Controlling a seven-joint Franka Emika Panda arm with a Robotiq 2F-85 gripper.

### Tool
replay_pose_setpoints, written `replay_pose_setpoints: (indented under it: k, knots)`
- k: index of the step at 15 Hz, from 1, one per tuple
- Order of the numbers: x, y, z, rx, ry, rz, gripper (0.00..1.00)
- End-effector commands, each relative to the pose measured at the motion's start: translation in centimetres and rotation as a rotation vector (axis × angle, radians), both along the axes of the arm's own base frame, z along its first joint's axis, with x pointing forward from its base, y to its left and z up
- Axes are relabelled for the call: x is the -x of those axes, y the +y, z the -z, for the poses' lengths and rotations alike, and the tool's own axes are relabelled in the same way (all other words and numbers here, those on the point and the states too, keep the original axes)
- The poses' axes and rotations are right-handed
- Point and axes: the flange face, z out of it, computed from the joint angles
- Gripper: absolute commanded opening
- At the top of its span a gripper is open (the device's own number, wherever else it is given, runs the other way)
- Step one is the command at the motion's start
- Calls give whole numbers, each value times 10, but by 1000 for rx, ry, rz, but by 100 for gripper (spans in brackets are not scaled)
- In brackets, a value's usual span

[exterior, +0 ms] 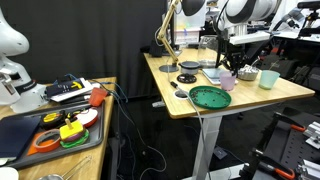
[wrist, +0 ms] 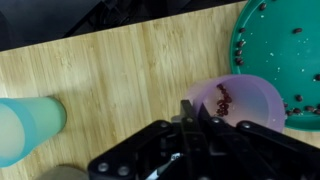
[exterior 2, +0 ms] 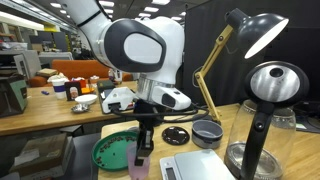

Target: Move the cup to the left

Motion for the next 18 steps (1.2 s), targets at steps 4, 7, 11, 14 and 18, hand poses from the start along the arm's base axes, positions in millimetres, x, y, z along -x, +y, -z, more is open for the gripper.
replay_pose_setpoints:
  k: [4, 7, 11, 14, 18]
  knots:
    - [-6, 29, -46, 54, -88, -39, 1]
    - [-17, 40, -68, 77, -132, -15, 1]
    - [-40, 46, -90, 81, -171, 22, 1]
    - [-64, 51, -120, 96, -218, 46, 1]
    - [-89, 50, -144, 130, -209, 81, 1]
